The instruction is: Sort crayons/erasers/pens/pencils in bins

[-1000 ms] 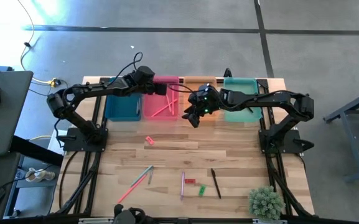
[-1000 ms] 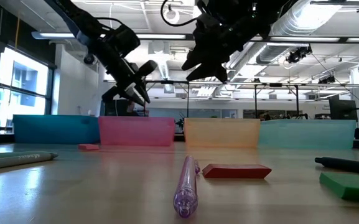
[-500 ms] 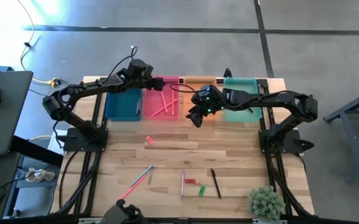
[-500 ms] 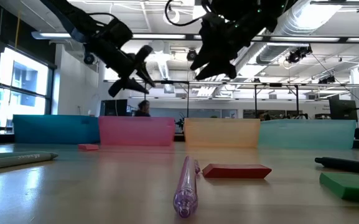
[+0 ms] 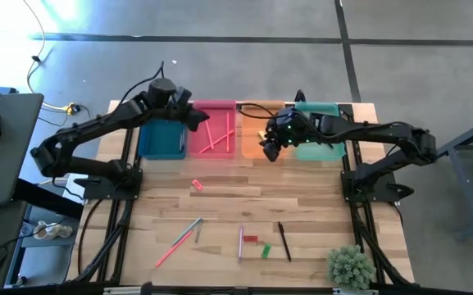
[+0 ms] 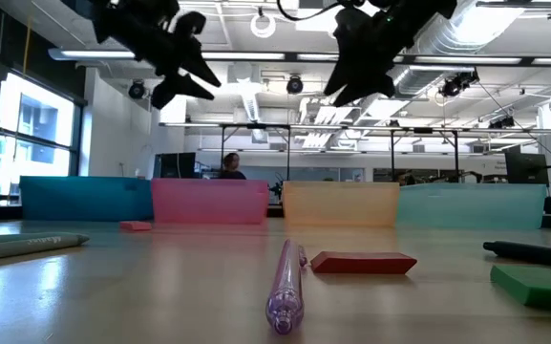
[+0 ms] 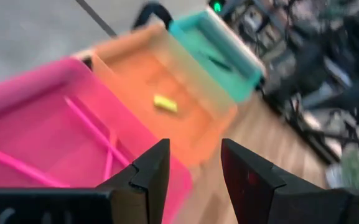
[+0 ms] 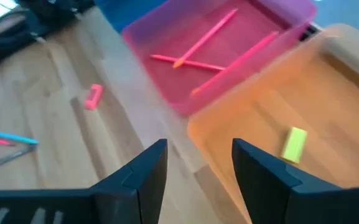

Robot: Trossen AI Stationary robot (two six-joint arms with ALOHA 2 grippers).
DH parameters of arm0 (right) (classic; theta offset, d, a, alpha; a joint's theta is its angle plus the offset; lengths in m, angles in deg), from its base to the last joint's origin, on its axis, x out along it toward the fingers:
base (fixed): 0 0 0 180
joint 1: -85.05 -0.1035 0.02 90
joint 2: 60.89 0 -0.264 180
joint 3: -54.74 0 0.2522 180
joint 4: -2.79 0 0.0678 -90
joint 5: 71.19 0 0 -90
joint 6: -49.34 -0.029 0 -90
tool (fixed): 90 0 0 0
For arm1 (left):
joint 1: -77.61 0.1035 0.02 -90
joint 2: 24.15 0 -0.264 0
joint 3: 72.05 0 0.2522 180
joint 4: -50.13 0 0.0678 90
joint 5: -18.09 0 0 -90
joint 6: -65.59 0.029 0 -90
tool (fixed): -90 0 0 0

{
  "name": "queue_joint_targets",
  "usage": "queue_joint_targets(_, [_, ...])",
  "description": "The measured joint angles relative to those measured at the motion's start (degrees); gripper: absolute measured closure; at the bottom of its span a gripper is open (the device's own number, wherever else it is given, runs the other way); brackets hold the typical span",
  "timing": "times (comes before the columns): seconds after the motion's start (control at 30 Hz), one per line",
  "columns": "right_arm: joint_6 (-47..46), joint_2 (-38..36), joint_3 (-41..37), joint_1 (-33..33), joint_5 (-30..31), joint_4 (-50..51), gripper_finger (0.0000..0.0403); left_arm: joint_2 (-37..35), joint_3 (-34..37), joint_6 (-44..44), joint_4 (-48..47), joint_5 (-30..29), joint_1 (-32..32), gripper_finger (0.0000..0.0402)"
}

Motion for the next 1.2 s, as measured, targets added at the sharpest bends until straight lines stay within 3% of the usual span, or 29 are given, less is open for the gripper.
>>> queue_joint_targets(0.2, [-1.3,-0.5,0.0,0.0,3.8,5.7,0.0231,-4.3,0.0,2.4,-13.1,-0.9,-7.2,0.0271])
queue_joint_targets(0.43, [-1.1,-0.4,0.0,0.0,4.1,7.6,0.0231,-5.5,0.0,-3.4,-26.1,-10.0,-18.4,0.0271])
queue_joint_targets(0.57, [-1.1,-0.4,0.0,0.0,4.1,9.5,0.0231,-5.5,0.0,-11.1,-29.0,-11.4,-25.7,0.0271])
queue_joint_targets(0.83, [-1.1,-0.4,0.0,0.0,4.0,14.8,0.0231,-4.0,0.0,-24.1,-33.0,-21.3,-39.3,0.0271])
queue_joint_targets(1.2, [0.4,-0.4,0.0,0.0,3.0,17.3,0.0231,2.6,0.0,-34.3,-35.4,-22.6,-51.6,0.0271])
